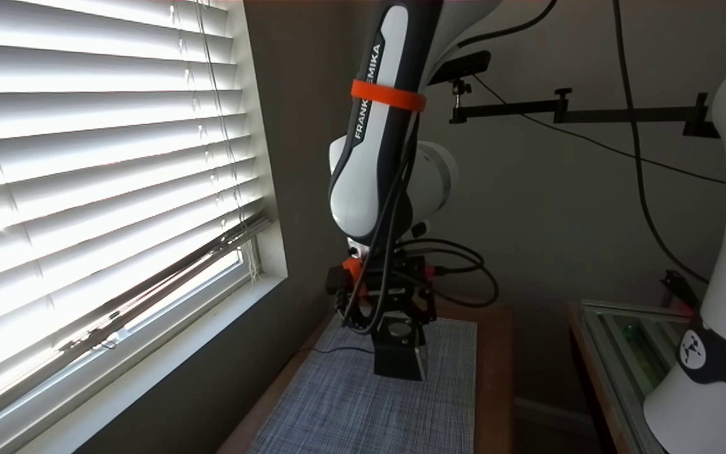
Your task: Put the alarm clock in the middle of the placemat.
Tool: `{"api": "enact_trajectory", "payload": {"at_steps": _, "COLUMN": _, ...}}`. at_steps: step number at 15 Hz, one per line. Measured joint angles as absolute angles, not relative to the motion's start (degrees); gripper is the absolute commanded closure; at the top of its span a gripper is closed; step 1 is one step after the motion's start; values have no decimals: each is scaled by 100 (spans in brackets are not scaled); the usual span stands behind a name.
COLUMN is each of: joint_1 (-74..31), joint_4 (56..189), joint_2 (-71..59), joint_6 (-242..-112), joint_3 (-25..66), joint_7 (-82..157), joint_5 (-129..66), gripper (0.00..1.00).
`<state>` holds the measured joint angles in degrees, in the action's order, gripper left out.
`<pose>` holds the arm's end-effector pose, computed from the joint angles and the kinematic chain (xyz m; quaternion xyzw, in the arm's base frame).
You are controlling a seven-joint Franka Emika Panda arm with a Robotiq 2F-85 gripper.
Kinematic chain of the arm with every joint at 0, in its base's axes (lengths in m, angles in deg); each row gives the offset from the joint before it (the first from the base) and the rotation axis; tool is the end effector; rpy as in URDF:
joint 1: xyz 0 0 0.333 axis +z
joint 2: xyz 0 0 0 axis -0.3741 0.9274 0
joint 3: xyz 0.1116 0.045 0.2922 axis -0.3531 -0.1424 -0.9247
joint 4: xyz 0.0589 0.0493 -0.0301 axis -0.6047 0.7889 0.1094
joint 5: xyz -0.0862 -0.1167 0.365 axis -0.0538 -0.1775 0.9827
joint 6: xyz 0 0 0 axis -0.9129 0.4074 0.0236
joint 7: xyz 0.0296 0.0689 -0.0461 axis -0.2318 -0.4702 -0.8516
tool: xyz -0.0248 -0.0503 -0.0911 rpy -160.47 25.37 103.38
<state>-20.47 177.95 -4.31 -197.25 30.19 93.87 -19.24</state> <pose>0.4059 -0.1019 0.1383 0.7516 -0.6538 -0.0753 0.0435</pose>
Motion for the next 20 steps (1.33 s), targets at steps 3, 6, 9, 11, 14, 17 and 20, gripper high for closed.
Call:
{"api": "enact_trajectory", "payload": {"at_steps": 3, "joint_1": -2051, "joint_4": 17845, "joint_2": -373, "joint_6": -19752, "joint_3": 2824, "joint_7": 9394, "joint_5": -1753, "gripper": 44}}
{"api": "enact_trajectory", "payload": {"at_steps": 6, "joint_1": -2048, "joint_4": 17837, "joint_2": -212, "joint_6": -19821, "joint_3": 2629, "joint_7": 9452, "joint_5": -1575, "gripper": 44}}
{"api": "enact_trajectory", "payload": {"at_steps": 9, "joint_1": -2050, "joint_4": 17819, "joint_2": -33, "joint_6": -20016, "joint_3": 2589, "joint_7": 9524, "joint_5": -1494, "gripper": 44}}
{"api": "enact_trajectory", "payload": {"at_steps": 11, "joint_1": -2051, "joint_4": 17811, "joint_2": 52, "joint_6": -20204, "joint_3": 2643, "joint_7": 9590, "joint_5": -1494, "gripper": 44}}
{"api": "enact_trajectory", "payload": {"at_steps": 14, "joint_1": -2061, "joint_4": 17787, "joint_2": 143, "joint_6": -20483, "joint_3": 2734, "joint_7": 9625, "joint_5": -1491, "gripper": 44}}
{"api": "enact_trajectory", "payload": {"at_steps": 17, "joint_1": -2063, "joint_4": 17758, "joint_2": 208, "joint_6": -20617, "joint_3": 2754, "joint_7": 9633, "joint_5": -1489, "gripper": 44}}
{"api": "enact_trajectory", "payload": {"at_steps": 20, "joint_1": -2059, "joint_4": 17716, "joint_2": 273, "joint_6": -20657, "joint_3": 2754, "joint_7": 9636, "joint_5": -1488, "gripper": 44}}
